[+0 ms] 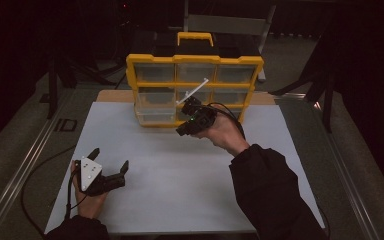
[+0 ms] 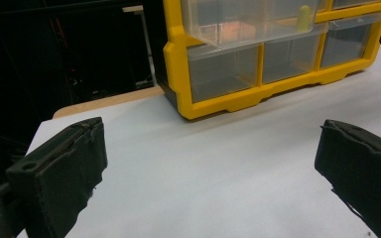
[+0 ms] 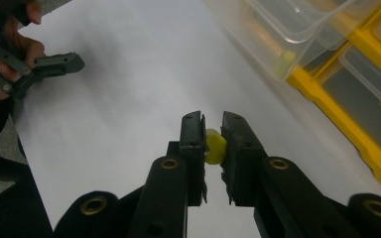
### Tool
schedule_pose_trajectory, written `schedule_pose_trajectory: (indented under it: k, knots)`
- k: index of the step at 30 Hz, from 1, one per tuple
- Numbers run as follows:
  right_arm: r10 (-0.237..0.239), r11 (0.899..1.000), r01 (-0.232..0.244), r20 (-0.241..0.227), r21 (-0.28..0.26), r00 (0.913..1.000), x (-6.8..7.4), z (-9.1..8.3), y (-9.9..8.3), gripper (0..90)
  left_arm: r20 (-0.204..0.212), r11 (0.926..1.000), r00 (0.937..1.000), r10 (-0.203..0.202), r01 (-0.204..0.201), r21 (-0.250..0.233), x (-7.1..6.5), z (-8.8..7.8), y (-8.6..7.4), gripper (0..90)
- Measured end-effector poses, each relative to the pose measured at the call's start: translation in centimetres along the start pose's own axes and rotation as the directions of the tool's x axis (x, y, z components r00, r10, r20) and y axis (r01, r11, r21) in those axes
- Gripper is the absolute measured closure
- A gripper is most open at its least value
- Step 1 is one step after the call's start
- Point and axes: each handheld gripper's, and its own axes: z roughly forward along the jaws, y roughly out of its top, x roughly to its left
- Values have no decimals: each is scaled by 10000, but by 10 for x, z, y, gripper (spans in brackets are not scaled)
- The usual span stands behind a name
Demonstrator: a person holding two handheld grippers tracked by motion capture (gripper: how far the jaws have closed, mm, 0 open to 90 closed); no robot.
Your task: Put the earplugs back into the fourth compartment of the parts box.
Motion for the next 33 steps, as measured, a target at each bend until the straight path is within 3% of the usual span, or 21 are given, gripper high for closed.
schedule_pose_trajectory:
  k: [33]
  knots:
    - [645,9938,-607,390,-933,9972,-25,-20,24,797,13,10000,10000,16,-16,5,0,0,0,7]
